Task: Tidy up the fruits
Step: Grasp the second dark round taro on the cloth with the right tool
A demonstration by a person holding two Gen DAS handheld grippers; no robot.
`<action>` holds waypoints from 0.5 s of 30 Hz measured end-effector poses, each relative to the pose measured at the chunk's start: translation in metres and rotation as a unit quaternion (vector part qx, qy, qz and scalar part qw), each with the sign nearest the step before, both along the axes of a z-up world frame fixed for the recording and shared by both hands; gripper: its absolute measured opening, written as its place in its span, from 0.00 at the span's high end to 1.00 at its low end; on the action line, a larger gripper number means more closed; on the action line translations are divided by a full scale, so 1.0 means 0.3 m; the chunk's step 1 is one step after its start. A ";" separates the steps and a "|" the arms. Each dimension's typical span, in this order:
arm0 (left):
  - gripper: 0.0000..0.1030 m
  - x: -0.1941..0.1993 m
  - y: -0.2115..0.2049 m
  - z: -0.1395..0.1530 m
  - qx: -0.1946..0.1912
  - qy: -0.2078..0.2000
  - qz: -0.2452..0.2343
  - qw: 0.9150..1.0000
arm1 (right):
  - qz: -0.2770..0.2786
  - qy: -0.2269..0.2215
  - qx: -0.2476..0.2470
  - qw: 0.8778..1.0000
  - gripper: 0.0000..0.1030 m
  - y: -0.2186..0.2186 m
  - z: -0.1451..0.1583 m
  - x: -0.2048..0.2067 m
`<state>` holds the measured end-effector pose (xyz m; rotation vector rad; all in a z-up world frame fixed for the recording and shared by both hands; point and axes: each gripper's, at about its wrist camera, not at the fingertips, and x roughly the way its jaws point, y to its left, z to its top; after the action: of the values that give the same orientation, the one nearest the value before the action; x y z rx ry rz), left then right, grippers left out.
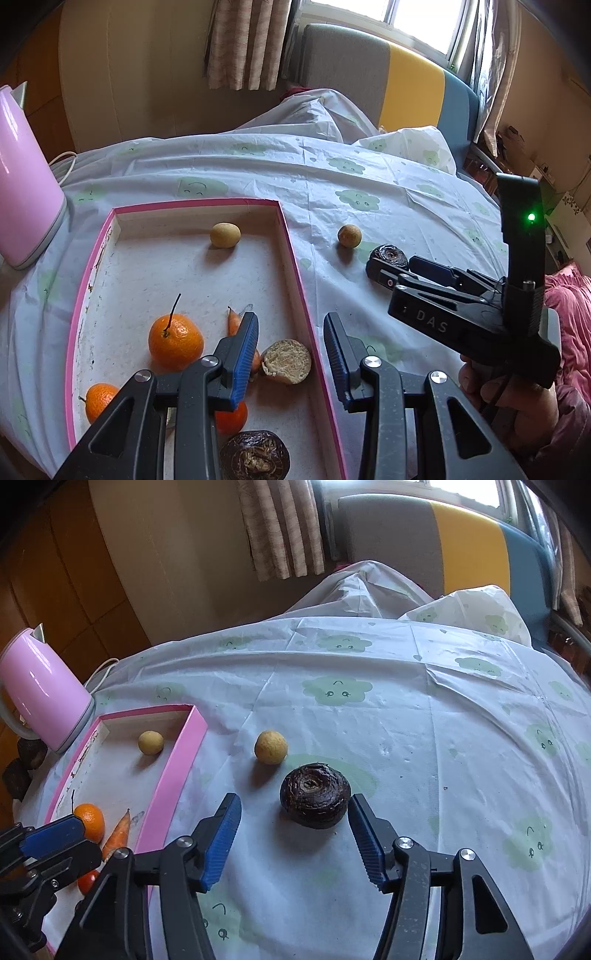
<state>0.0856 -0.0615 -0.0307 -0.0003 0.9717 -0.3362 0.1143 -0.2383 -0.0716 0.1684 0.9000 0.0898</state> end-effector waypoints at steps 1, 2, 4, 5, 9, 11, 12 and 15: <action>0.64 0.004 -0.001 -0.002 -0.001 0.001 0.000 1.000 | 0.001 0.001 -0.002 1.000 0.38 0.002 -0.005 0.008; 0.64 0.006 -0.004 -0.004 -0.001 0.002 0.000 1.000 | 0.000 -0.001 -0.005 1.000 0.38 0.006 -0.007 0.014; 0.64 0.011 -0.009 -0.006 0.000 0.004 -0.001 1.000 | 0.001 -0.002 -0.010 1.000 0.37 0.009 -0.010 0.027; 0.64 0.014 -0.011 -0.007 0.000 0.005 -0.002 1.000 | 0.001 -0.003 -0.012 1.000 0.37 0.010 -0.010 0.033; 0.64 0.024 -0.020 -0.009 0.000 0.005 -0.003 1.000 | 0.000 -0.007 -0.030 1.000 0.48 0.010 -0.015 0.048; 0.64 0.029 -0.026 -0.010 -0.001 0.006 -0.004 1.000 | 0.000 -0.002 -0.022 1.000 0.48 -0.003 -0.025 0.055; 0.64 0.031 -0.031 -0.011 0.000 0.006 -0.005 1.000 | -0.001 0.002 -0.014 1.000 0.48 -0.010 -0.031 0.057; 0.64 0.037 -0.043 -0.013 0.000 0.008 -0.008 1.000 | -0.009 0.007 -0.006 1.000 0.48 -0.027 -0.050 0.062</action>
<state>0.0968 -0.0744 -0.0347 0.0052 0.9876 -0.3510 0.1330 -0.2465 -0.0867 0.1665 0.9136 0.0661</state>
